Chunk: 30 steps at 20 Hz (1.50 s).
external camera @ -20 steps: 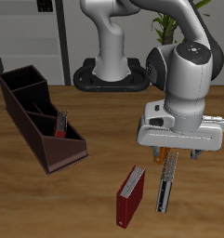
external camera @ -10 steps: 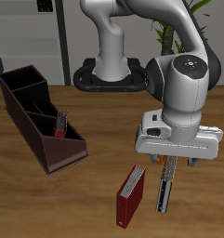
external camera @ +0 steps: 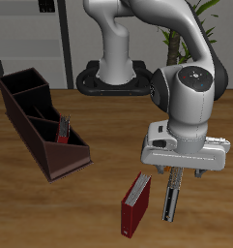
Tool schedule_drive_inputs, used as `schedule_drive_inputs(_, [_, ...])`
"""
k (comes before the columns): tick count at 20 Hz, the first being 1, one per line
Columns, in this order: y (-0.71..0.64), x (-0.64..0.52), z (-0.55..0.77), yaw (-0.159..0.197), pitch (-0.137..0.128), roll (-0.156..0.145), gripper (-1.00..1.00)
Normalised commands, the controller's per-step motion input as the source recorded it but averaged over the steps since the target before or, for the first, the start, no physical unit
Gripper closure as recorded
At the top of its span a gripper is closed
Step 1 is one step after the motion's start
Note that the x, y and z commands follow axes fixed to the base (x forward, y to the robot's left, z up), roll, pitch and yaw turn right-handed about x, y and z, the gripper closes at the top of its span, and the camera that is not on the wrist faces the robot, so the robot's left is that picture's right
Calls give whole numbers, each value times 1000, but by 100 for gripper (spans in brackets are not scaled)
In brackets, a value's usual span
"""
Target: Place the left red book into the right desk caddy's left compartment and place the striped book into the right desk caddy's right compartment
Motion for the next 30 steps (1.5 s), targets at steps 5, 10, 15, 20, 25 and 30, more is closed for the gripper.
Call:
schedule_drive_inputs(5, [40,-58,-317,15,10,4,100])
schedule_drive_inputs(10, [4,-25,-120,20,6,13,100])
schedule_drive_inputs(15, [-63,-12,-39,-5,2,-2,100])
schedule_drive_inputs(20, [33,-232,321,19,-49,16,100])
schedule_drive_inputs(25, [-6,-278,542,16,-75,12,100])
schedule_drive_inputs(30, [-56,-370,559,21,-76,20,100])
